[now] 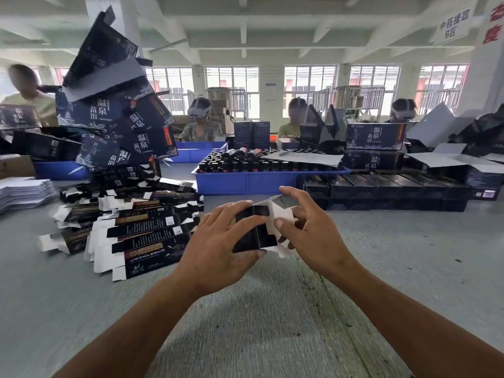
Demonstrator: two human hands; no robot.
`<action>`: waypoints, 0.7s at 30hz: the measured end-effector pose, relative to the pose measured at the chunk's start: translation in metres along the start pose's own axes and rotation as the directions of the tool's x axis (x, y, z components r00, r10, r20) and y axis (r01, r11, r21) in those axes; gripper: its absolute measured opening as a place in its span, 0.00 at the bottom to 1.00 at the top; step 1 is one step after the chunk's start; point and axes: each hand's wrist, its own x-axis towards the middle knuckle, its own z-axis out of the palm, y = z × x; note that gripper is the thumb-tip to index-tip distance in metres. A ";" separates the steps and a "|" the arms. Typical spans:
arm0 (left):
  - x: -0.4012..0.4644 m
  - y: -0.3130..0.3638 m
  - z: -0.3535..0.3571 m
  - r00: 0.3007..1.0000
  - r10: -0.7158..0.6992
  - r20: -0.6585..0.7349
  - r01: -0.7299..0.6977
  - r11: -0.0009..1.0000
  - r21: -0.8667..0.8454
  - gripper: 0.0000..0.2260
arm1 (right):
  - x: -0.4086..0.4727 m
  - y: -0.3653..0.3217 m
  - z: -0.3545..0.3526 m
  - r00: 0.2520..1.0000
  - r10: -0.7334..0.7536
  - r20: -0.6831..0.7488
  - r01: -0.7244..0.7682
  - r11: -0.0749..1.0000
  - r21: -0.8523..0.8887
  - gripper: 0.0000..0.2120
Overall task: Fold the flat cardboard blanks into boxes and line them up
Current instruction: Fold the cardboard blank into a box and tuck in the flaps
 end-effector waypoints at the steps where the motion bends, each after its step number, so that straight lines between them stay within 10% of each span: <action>1: 0.000 0.000 0.001 1.000 0.004 -0.002 -0.004 1.000 0.005 0.27 | 0.000 0.001 0.000 1.000 -0.001 0.003 0.001 1.000 -0.014 0.27; 12: -0.001 -0.001 0.001 1.000 -0.006 0.001 0.006 1.000 -0.024 0.26 | -0.004 0.004 0.004 0.994 -0.107 0.020 0.109 0.977 -0.186 0.30; 21: -0.001 0.001 0.001 1.000 -0.007 0.019 0.008 0.999 -0.038 0.26 | -0.003 0.009 0.005 0.993 -0.120 0.017 0.120 0.952 -0.280 0.12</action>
